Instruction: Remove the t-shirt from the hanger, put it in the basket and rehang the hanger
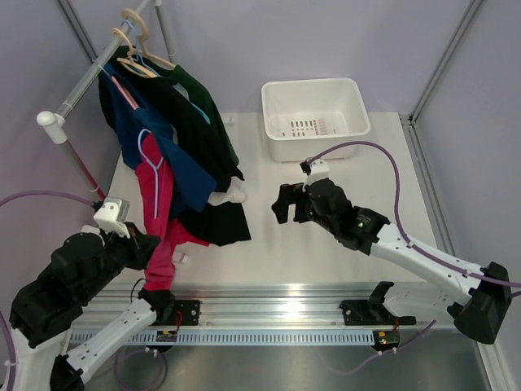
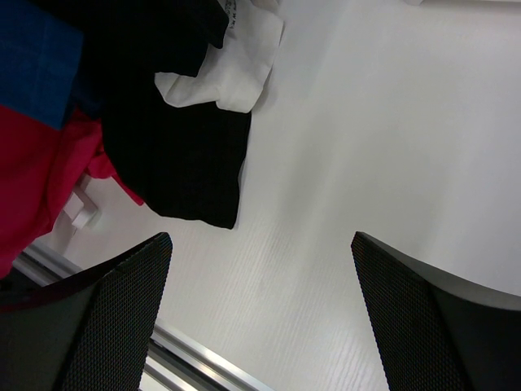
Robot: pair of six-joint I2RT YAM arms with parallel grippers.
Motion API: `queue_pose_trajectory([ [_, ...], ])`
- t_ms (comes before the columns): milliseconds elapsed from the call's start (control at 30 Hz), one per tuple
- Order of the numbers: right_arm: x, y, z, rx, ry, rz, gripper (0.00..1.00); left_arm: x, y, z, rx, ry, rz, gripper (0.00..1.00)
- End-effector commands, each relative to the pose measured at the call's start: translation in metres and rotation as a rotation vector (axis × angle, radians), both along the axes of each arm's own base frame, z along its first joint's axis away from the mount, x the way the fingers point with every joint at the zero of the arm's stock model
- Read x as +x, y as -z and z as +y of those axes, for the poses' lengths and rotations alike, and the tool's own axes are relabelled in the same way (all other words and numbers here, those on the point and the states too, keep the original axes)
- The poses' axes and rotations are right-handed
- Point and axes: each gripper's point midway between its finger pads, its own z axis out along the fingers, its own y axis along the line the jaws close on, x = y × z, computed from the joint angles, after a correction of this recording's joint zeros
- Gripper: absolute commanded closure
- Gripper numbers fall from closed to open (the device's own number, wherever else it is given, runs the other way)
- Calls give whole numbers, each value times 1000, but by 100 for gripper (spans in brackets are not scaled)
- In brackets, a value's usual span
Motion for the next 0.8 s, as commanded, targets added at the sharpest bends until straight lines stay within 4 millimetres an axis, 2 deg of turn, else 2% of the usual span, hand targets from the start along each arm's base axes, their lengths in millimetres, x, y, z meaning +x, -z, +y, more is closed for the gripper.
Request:
queue_pose_trajectory([
  [0, 5, -17, 3, -2, -6, -38, 0, -28, 2, -44, -87, 286, 64, 100],
  [200, -2, -19, 10, 2, -74, -42, 1, -47, 5, -44, -119, 349, 62, 100],
  [267, -6, -26, 13, 27, -113, -64, 1, -54, 3, -38, -126, 340, 56, 100],
  [367, -19, -46, 15, 94, -190, -133, 0, -68, -9, -36, -171, 374, 9, 100],
  [400, -26, -70, 16, 157, -228, -201, 1, -72, -15, -35, -188, 379, -7, 100],
  [433, -32, -84, 18, 199, -264, -238, 1, -73, -17, -34, -194, 371, -14, 100],
  [467, -49, -97, 25, 255, -361, -264, 2, -75, -19, -35, -199, 379, -19, 100],
  [500, -58, -125, 25, 336, -401, -346, 3, -75, -17, -36, -196, 384, -17, 100],
  [567, -75, -157, 28, 438, -479, -416, 6, -74, -12, -38, -189, 386, 1, 100],
  [600, -81, -178, 29, 503, -503, -464, 8, -73, -5, -36, -169, 367, 23, 100],
  [667, -98, -208, 33, 580, -589, -523, 9, -65, 4, -26, -123, 297, 26, 100],
  [733, -102, -229, 39, 632, -635, -551, 11, -65, 10, -25, -121, 290, 35, 100],
  [767, -106, -246, 41, 654, -654, -574, 13, -66, 14, -27, -122, 296, 50, 100],
])
